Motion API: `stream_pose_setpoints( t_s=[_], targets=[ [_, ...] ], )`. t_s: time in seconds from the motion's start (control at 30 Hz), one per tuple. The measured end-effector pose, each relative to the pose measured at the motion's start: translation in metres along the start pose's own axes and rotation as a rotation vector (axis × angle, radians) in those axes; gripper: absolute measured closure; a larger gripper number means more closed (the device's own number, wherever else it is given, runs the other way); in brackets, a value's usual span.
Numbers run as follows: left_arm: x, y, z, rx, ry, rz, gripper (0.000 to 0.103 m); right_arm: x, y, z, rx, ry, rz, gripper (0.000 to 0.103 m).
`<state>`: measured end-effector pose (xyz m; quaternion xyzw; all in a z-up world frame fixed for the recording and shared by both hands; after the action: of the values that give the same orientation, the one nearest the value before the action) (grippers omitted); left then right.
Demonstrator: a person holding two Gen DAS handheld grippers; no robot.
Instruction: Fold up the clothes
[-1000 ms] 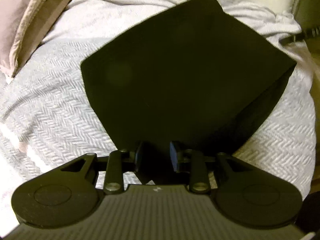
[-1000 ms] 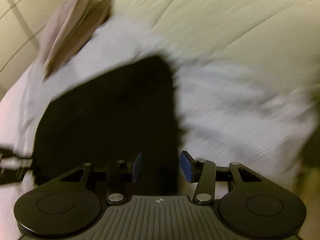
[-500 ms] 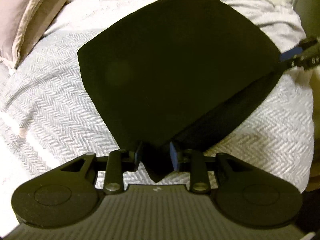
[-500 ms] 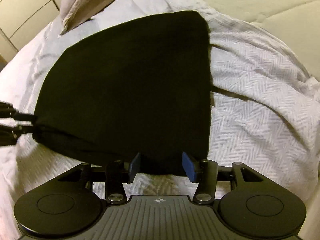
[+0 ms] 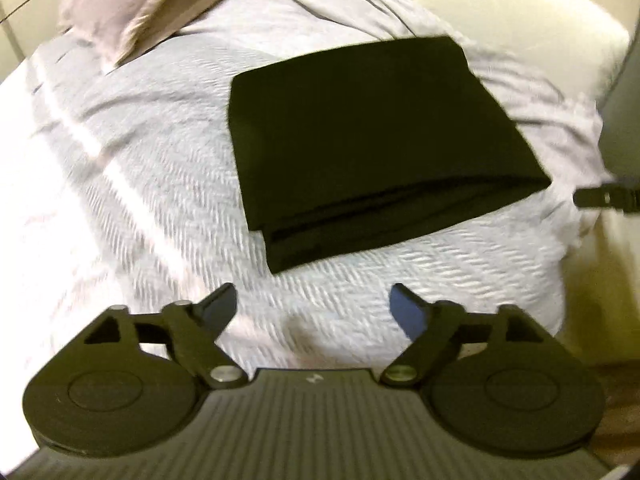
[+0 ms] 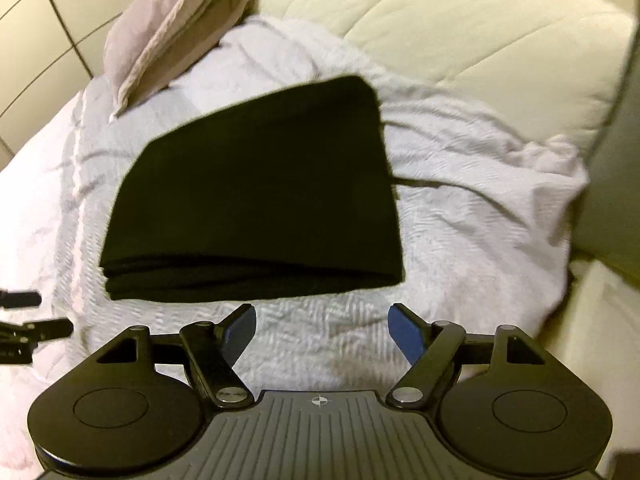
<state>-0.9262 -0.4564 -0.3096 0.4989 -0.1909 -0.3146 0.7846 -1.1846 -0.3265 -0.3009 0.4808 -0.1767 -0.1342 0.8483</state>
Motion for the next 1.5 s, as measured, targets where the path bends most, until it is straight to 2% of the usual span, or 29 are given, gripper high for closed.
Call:
stream_pose_setpoints(
  t_s=[0.1, 0.27, 0.4, 0.53, 0.67, 0.77, 0.93, 1.2, 1.5],
  targets=[
    [-0.005, 0.026, -0.007, -0.026, 0.051, 0.002, 0.003, 0.015, 0.028, -0.010, -0.033, -0.009, -0.032, 0.023],
    [-0.018, 0.070, -0.020, -0.099, 0.051, 0.024, 0.003, 0.039, 0.067, -0.021, -0.069, -0.014, -0.050, 0.022],
    [-0.025, 0.099, -0.032, -0.166, 0.090, -0.028, 0.004, 0.056, 0.102, -0.037, -0.106, -0.030, -0.057, 0.022],
    [-0.027, 0.122, -0.040, -0.148, 0.095, -0.049, 0.004, 0.067, 0.127, -0.048, -0.113, -0.045, -0.068, 0.022],
    [-0.027, 0.141, -0.045, -0.148, 0.085, 0.008, 0.004, 0.074, 0.148, -0.048, -0.135, -0.034, -0.061, 0.022],
    [-0.028, 0.152, -0.045, -0.143, 0.096, 0.001, 0.004, 0.075, 0.152, -0.042, -0.137, -0.029, -0.054, 0.021],
    [-0.031, 0.161, -0.038, -0.140, 0.081, 0.055, 0.004, 0.077, 0.148, -0.031, -0.109, 0.028, -0.055, 0.021],
    [-0.033, 0.153, -0.032, -0.119, 0.130, 0.071, 0.004, 0.074, 0.140, -0.025, -0.071, 0.063, -0.053, 0.021],
    [-0.034, 0.145, -0.033, -0.107, 0.151, 0.074, 0.004, 0.071, 0.138, -0.026, -0.054, 0.036, -0.055, 0.021]
  ],
)
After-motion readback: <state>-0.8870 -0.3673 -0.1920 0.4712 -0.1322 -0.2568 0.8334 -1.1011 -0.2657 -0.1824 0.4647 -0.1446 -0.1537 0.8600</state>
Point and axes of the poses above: each gripper's, at about its wrist camera, not at the fingertips, and y roughly against the way its jaws point, x to its left, z to its top, the point moved 5 cm from there along -y, roughly the way its jaws point, and after that the axes turned 3 degrees about x, right-handed, at the moved point
